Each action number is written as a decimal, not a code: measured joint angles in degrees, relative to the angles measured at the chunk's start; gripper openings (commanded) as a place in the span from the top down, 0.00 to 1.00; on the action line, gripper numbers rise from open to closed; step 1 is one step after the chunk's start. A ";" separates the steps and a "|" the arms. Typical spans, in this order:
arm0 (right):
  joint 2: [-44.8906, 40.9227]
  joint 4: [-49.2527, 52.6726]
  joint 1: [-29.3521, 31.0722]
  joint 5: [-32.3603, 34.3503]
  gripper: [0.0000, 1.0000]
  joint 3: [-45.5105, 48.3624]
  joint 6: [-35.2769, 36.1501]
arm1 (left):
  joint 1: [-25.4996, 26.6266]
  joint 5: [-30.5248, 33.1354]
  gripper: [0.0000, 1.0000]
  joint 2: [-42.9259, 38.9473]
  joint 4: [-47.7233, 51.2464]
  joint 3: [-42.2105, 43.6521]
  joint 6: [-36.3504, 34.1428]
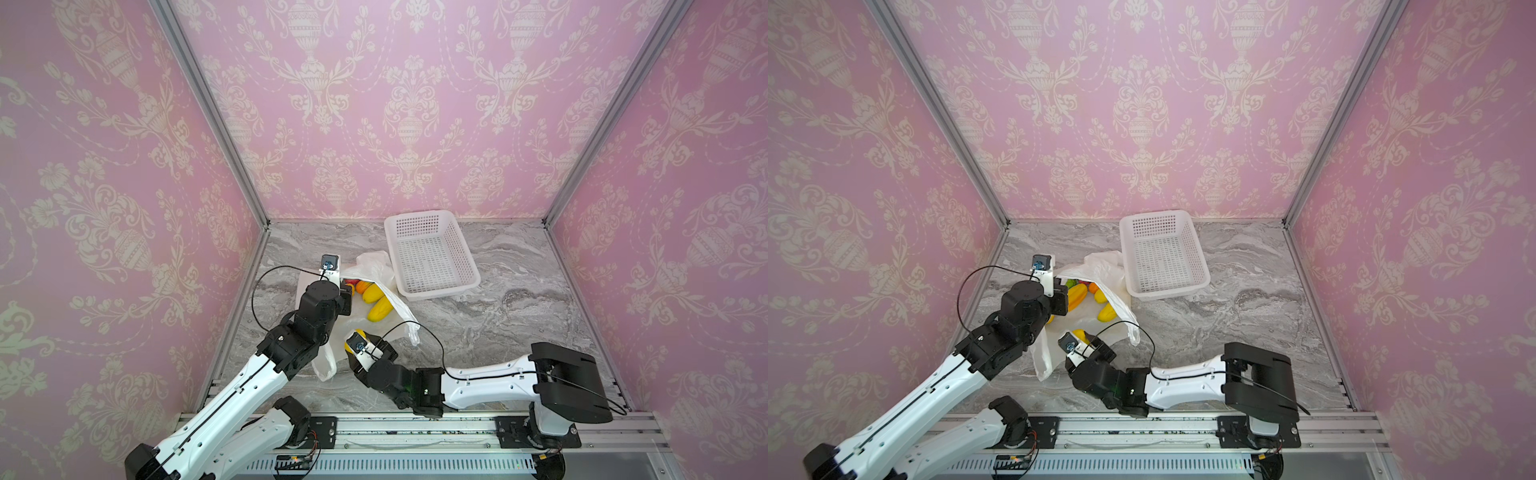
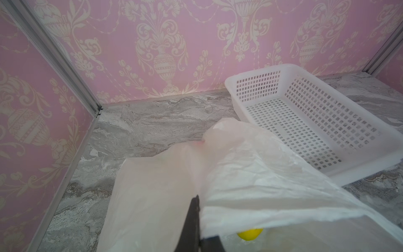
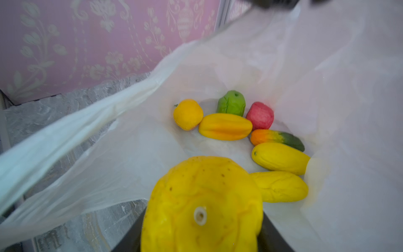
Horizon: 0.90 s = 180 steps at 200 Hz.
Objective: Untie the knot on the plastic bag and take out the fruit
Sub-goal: 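Grasp the round yellow melon with the right gripper and lift it out, then carry the yellow melon with the right gripper into the white basket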
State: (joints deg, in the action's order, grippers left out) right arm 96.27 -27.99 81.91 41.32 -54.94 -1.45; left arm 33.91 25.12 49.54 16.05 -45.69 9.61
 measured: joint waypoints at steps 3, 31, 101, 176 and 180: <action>-1.01 -1.05 0.44 0.57 0.67 0.48 0.90 | 0.00 -0.02 1.00 0.00 0.04 0.00 0.07; -6.67 -8.59 1.86 4.39 0.72 3.48 6.32 | 0.00 -0.44 1.00 0.00 0.37 0.00 0.35; -20.74 -13.07 -0.35 15.08 0.72 11.80 14.12 | -0.04 -0.90 1.00 -0.74 0.39 0.22 0.37; -33.57 25.88 -37.83 0.11 0.73 5.84 -18.03 | -0.07 -2.60 1.00 -2.03 0.37 0.59 0.42; -32.74 27.74 -39.32 -1.42 0.74 5.14 -19.37 | -0.07 -2.69 1.00 -2.19 0.37 0.63 0.42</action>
State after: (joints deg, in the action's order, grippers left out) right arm 63.53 -0.25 42.59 39.90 -49.80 -20.82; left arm 33.85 22.44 47.35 16.43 -45.06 10.02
